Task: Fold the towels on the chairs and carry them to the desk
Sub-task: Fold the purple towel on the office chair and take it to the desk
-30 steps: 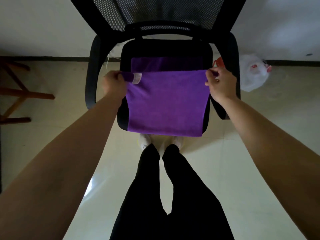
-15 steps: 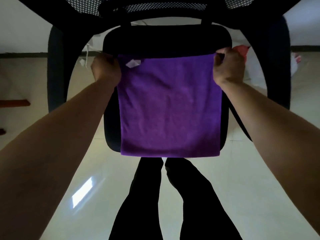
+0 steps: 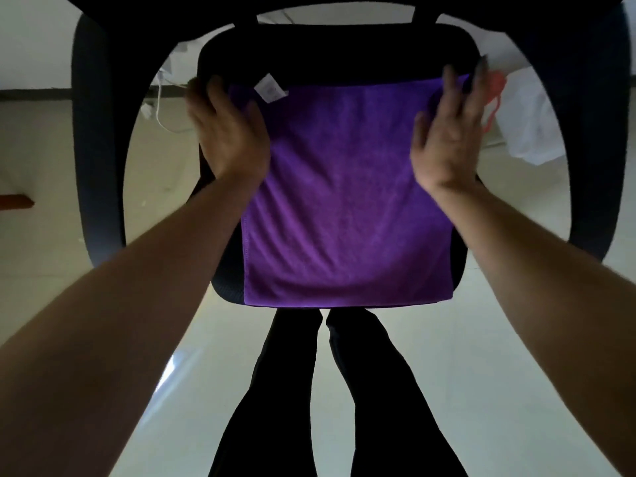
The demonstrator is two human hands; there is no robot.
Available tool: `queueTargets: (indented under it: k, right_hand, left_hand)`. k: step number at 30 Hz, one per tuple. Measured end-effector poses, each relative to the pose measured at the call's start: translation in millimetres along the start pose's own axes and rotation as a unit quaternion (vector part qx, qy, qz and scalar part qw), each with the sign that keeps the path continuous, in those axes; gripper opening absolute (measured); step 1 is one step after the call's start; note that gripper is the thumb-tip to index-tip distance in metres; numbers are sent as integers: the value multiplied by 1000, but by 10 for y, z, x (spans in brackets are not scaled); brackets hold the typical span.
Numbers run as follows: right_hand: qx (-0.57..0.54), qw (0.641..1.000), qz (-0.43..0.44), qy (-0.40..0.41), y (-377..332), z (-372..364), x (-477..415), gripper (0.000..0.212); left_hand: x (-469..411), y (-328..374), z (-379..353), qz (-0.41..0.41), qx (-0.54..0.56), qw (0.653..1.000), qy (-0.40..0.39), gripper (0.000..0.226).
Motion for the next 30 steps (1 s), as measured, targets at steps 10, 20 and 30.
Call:
queueTargets:
  k: [10,20,30]
  right_hand:
    - [149,981,114,-57,-41,-468,98,79]
    - [155,984,61,-67,-124,-370,428,82]
    - [103,969,196,-105,350,-460,1873,66]
  left_hand:
    - [315,-42,-552,-339,-220,896,-183,74]
    - [515,45,-394,-231,-207,931,-192,73]
    - [1996,-469,-477,-256,-200,925,-198,72]
Point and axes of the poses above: each hand's wrist, its own x-axis away from the middle knuckle, its own z-axis out of the back of the hand, y = z × x, the point moved 3 cm from there along -x, towards the middle knuckle, and after that the axes turned 8 degrees about -z, right-handed, at the moved point
